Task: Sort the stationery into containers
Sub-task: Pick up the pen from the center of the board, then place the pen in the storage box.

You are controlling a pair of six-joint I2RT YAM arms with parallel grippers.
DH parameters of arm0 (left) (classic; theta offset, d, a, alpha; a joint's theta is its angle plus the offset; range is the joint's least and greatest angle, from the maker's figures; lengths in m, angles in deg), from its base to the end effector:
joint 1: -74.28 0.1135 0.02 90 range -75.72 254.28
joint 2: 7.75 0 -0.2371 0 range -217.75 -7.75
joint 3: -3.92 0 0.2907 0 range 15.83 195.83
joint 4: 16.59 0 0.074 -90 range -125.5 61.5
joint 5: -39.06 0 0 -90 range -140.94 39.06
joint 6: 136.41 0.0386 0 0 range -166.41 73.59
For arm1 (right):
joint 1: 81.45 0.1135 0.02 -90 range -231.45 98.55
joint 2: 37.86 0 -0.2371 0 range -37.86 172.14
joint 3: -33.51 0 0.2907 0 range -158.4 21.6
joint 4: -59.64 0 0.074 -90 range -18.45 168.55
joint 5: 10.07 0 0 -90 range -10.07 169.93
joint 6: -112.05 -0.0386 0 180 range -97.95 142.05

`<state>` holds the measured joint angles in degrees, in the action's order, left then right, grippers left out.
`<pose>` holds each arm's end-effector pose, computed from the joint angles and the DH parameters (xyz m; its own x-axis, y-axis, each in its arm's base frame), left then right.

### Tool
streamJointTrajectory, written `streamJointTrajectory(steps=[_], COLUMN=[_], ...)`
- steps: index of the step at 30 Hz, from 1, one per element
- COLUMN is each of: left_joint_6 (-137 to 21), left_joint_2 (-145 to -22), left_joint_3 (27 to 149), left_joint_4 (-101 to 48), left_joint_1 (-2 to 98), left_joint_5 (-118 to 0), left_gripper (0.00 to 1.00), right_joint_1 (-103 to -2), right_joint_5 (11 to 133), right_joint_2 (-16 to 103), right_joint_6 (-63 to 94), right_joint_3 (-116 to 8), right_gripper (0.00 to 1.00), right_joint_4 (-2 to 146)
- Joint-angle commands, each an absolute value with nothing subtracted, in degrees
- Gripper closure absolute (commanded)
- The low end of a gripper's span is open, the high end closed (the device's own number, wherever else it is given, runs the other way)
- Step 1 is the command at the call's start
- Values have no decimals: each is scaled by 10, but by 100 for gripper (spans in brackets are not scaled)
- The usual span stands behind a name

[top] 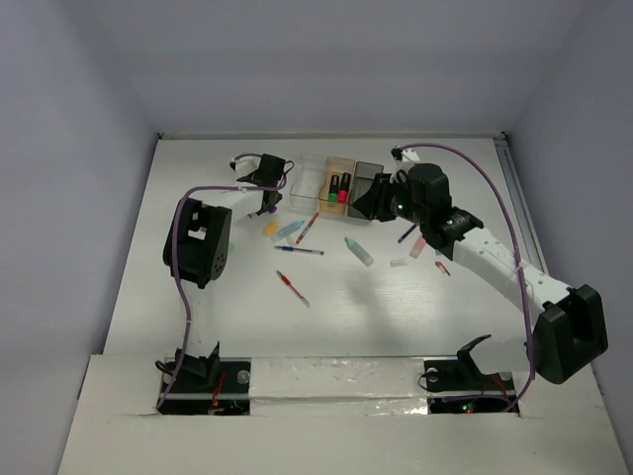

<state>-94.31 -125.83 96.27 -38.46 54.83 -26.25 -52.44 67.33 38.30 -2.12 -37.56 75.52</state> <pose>0.4457 -0.1403 0.1159 -0.4942 -0.5404 -0.6809 -0.4919 0.8197 -0.2935 0.3082 0.1805 0.2780 -0.5523 0.1507 -0.8199 -0.4662 0.7596 0.4536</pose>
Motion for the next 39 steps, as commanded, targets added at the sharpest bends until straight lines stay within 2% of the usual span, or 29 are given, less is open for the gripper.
streamJointTrajectory(steps=[1, 3, 6, 10, 13, 18, 21, 25, 30, 39], left_joint_6=[-929, -922, -903, -878, -858, -789, -763, -708, -620, -601], left_joint_2=[-1268, -1265, -1254, -1223, -1154, -1046, -1033, -1070, -1156, -1246], left_joint_3=[972, 975, 976, 980, 958, 931, 938, 988, 1084, 1162], left_joint_4=[-396, -393, -383, -366, -336, -269, -250, -238, -274, -320], left_joint_1=[561, 561, 561, 561, 561, 526, 489, 460, 439, 433], left_joint_5=[-270, -269, -263, -243, -230, -272, -316, -448, -540, -583], left_gripper=[78, 89, 100, 100, 100, 100, 100, 100, 100, 100], right_joint_1=[-518, -518, -518, -518, -518, -518, -518, -518, -518, -518], right_joint_5=[678, 680, 689, 706, 717, 754, 777, 796, 846, 859], right_joint_2=[362, 363, 366, 372, 370, 340, 317, 289, 242, 217], right_joint_6=[-14, -12, -12, -11, -12, -24, -34, -41, -45, -37], right_joint_3=[-382, -384, -383, -377, -375, -340, -315, -290, -252, -231], right_gripper=[61, 61, 61, 61, 61, 61, 61, 62, 62, 62], right_joint_4=[745, 747, 747, 744, 746, 723, 722, 707, 711, 749])
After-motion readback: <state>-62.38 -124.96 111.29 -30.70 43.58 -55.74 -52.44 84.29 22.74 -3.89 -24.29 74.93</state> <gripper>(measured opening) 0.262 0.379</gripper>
